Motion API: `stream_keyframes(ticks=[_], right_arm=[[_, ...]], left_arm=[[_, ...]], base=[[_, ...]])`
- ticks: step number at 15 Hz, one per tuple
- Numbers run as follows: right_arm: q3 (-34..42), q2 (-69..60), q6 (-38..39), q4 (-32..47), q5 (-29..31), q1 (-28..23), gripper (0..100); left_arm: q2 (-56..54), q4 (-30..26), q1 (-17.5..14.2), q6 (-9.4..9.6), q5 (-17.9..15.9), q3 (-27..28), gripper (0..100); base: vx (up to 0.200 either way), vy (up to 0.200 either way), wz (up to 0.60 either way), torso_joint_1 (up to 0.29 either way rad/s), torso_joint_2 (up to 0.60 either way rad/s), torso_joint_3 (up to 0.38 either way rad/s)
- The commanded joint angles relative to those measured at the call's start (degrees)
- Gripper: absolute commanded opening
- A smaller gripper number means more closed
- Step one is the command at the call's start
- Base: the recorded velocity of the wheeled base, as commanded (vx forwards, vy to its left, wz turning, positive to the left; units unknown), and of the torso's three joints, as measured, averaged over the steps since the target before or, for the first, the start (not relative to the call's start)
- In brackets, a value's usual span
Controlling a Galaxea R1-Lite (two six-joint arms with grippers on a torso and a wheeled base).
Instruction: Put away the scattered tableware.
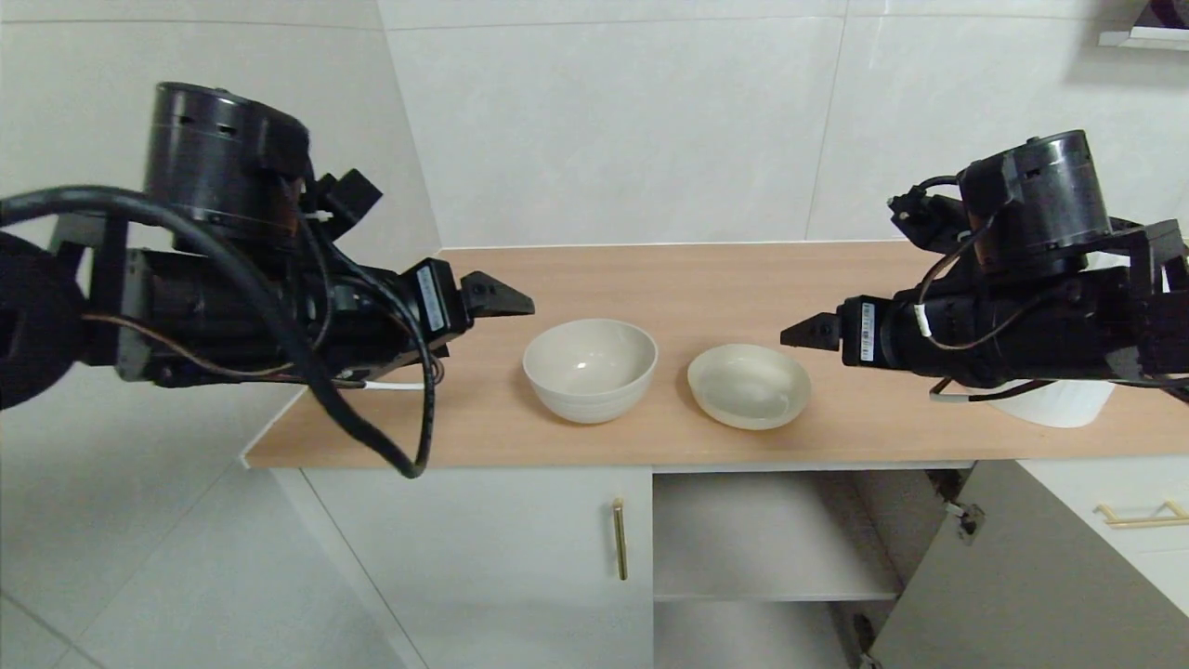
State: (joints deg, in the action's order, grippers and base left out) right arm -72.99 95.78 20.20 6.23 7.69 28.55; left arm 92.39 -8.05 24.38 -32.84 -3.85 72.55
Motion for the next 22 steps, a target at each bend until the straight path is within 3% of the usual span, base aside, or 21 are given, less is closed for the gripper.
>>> stream_keyframes(ticks=[1,10,13,18,19,22], right_arm=[[-0.40,2.04,0.02,-0.08,0.04,-0.43,100],[0.04,2.04,0.02,-0.08,0.04,-0.51,100],[0.04,1.95,0.02,0.01,-0.05,-0.51,100],[0.04,1.87,0.02,0.01,-0.22,-0.43,100],[0.04,1.87,0.02,0.01,-0.22,-0.43,100],[-0.05,1.78,0.02,0.01,-0.31,-0.43,100]], left_arm=[[4.90,0.22,0.84,-0.56,0.25,1.02,100],[14.66,5.50,-0.74,-0.82,0.51,1.02,100],[16.33,7.87,-0.83,-3.90,0.95,1.55,100],[16.68,7.96,-0.91,-3.98,0.95,1.72,100],[16.68,7.96,-0.91,-3.98,0.95,1.72,0],[17.21,7.96,-0.91,-3.98,0.86,1.72,0]], base=[[0.000,0.000,0.00,0.000,0.00,0.000],[0.000,0.000,0.00,0.000,0.00,0.000],[0.000,0.000,0.00,0.000,0.00,0.000],[0.000,0.000,0.00,0.000,0.00,0.000],[0.000,0.000,0.00,0.000,0.00,0.000],[0.000,0.000,0.00,0.000,0.00,0.000]])
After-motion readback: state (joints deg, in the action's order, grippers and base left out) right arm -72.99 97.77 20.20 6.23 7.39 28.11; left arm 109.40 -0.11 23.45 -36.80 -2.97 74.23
